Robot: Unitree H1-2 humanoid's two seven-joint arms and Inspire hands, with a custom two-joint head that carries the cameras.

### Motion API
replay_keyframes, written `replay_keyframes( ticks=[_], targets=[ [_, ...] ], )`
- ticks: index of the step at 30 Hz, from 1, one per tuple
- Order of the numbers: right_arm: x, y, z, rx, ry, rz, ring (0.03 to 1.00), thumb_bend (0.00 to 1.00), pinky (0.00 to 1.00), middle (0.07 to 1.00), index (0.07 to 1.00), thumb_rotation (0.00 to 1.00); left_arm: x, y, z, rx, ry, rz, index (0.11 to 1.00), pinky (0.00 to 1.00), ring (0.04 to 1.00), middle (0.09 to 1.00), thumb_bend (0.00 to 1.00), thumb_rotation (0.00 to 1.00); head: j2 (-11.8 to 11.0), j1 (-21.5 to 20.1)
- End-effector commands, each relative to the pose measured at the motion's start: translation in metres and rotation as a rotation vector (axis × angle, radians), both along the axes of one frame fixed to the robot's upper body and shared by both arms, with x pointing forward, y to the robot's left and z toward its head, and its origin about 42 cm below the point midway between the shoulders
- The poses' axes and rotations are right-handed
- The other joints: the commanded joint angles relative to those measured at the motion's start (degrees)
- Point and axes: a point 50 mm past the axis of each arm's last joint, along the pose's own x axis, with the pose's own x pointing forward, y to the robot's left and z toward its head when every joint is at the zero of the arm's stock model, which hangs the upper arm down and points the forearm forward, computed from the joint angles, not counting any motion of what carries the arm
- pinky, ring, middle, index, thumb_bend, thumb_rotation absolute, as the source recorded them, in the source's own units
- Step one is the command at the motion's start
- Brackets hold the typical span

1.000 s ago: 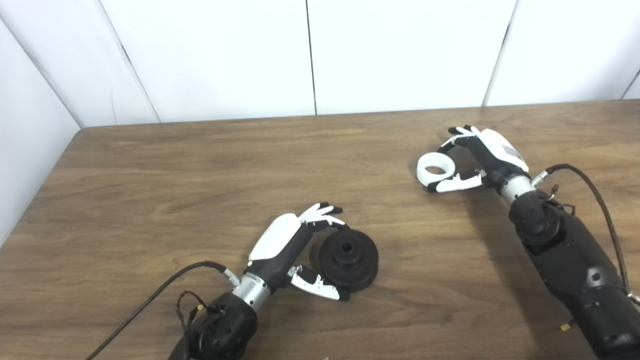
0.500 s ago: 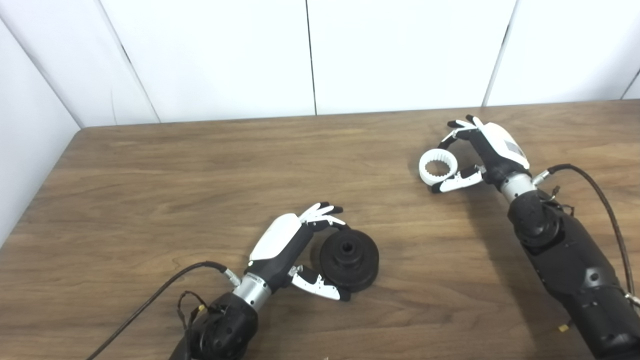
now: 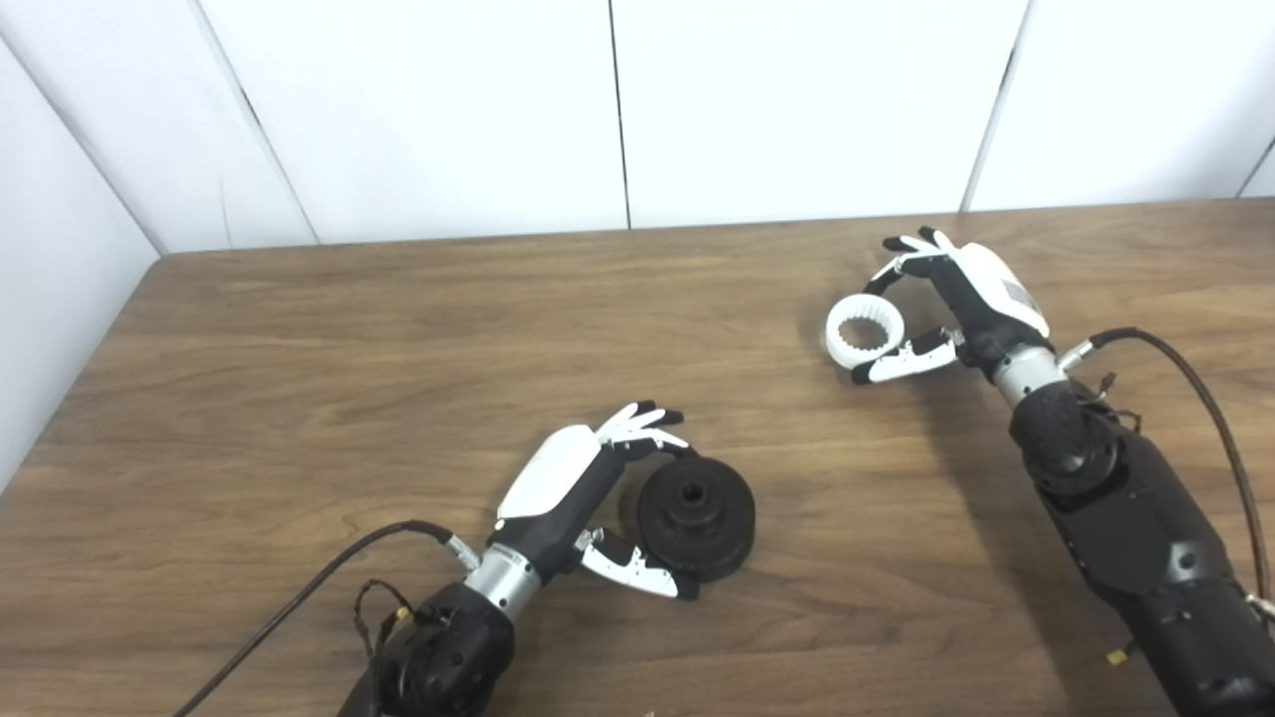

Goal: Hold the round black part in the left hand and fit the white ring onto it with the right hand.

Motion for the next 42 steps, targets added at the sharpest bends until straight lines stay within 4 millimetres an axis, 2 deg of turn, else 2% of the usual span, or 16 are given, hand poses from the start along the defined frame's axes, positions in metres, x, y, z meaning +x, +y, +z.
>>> replay_keyframes(
  ticks=[1, 14, 24, 31, 42],
  targets=[
    [0.004, 0.003, 0.031, 0.032, -0.068, 0.012, 1.000, 0.52, 1.00, 0.903, 0.489, 0.16, -0.001, 0.001, -0.006, 0.026, 0.025, -0.007, 0.630, 0.89, 0.979, 0.915, 0.81, 0.18, 0.1, -0.1],
    [-0.040, 0.024, 0.073, 0.094, -0.040, 0.172, 1.000, 0.52, 1.00, 0.912, 0.489, 0.16, 0.000, 0.000, -0.006, 0.022, 0.031, -0.007, 0.628, 0.89, 0.979, 0.913, 0.81, 0.17, 0.6, 0.1],
    [-0.085, 0.055, 0.100, 0.085, 0.009, 0.351, 1.000, 0.52, 0.98, 0.907, 0.487, 0.15, 0.000, 0.001, -0.007, 0.023, 0.041, -0.008, 0.629, 0.90, 0.987, 0.919, 0.81, 0.17, 1.0, 0.2],
    [-0.109, 0.072, 0.106, 0.047, 0.062, 0.448, 1.000, 0.52, 0.98, 0.901, 0.488, 0.15, 0.001, 0.000, -0.006, 0.023, 0.039, -0.012, 0.626, 0.90, 0.983, 0.912, 0.81, 0.17, 1.0, 0.4],
    [-0.132, 0.090, 0.104, 0.036, 0.099, 0.545, 1.000, 0.52, 1.00, 0.903, 0.489, 0.16, 0.002, 0.001, -0.004, 0.018, 0.052, -0.016, 0.627, 0.90, 0.989, 0.920, 0.80, 0.17, 1.3, 0.7]
  ],
)
